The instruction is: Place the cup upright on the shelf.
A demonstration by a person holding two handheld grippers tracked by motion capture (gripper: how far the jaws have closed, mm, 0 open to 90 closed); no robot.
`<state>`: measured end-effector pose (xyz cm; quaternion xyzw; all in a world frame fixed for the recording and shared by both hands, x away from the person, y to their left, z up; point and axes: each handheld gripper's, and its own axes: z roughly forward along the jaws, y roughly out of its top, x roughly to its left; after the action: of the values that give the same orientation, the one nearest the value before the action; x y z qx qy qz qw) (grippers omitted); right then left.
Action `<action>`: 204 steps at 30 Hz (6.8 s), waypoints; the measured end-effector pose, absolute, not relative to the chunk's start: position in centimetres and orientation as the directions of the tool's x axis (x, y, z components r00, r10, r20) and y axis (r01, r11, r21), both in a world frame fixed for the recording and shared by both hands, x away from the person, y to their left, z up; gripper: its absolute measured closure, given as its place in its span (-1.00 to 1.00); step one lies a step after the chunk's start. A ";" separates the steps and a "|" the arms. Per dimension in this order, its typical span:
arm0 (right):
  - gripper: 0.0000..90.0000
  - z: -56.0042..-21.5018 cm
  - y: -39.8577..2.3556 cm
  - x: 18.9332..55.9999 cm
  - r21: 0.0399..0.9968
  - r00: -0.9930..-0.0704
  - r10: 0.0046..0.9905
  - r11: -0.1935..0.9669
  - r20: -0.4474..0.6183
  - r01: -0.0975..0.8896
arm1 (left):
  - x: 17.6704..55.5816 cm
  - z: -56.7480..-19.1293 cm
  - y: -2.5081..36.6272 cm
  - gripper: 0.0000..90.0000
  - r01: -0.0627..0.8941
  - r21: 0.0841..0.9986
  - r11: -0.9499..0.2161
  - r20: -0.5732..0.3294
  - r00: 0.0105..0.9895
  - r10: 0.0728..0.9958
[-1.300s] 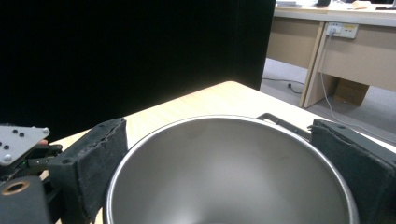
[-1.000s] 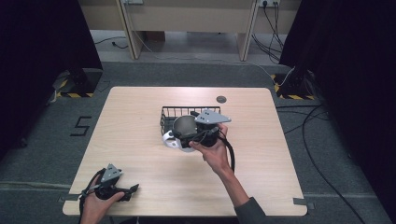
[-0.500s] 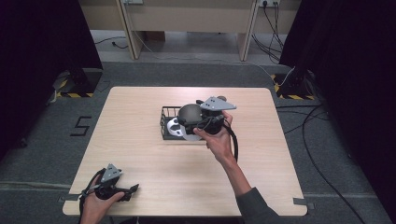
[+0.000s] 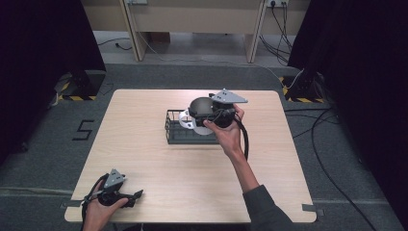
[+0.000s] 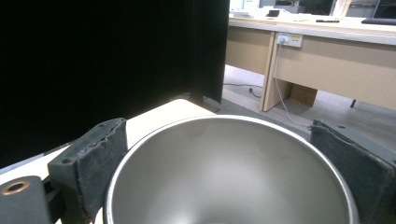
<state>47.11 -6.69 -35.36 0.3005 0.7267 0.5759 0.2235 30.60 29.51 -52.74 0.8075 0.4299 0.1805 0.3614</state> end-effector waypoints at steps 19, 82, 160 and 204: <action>-0.85 -36.4 -7.0 49.7 0.970 -0.672 0.740 0.139 0.031 0.198 | 30.6 -52.7 29.5 -0.89 0.563 0.740 -0.368 -0.019 0.565 0.825; -0.85 -42.2 -5.7 52.6 0.961 -0.614 0.786 0.113 0.069 0.252 | 30.6 -52.8 29.5 -0.89 0.563 0.739 -0.371 -0.018 0.567 0.824; -0.67 -40.4 -6.6 50.4 0.968 -0.669 0.742 0.129 0.050 0.216 | 30.6 -52.8 29.5 -0.90 0.562 0.740 -0.370 -0.019 0.568 0.823; -0.66 -43.2 -8.7 40.5 0.955 -0.760 0.648 0.194 0.047 0.225 | 30.6 -52.8 29.5 -0.90 0.561 0.739 -0.372 -0.017 0.568 0.823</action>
<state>40.48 -8.70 -43.20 0.2914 0.7496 0.5639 0.1876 30.59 29.48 -52.76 0.8082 0.4281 0.1810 0.3616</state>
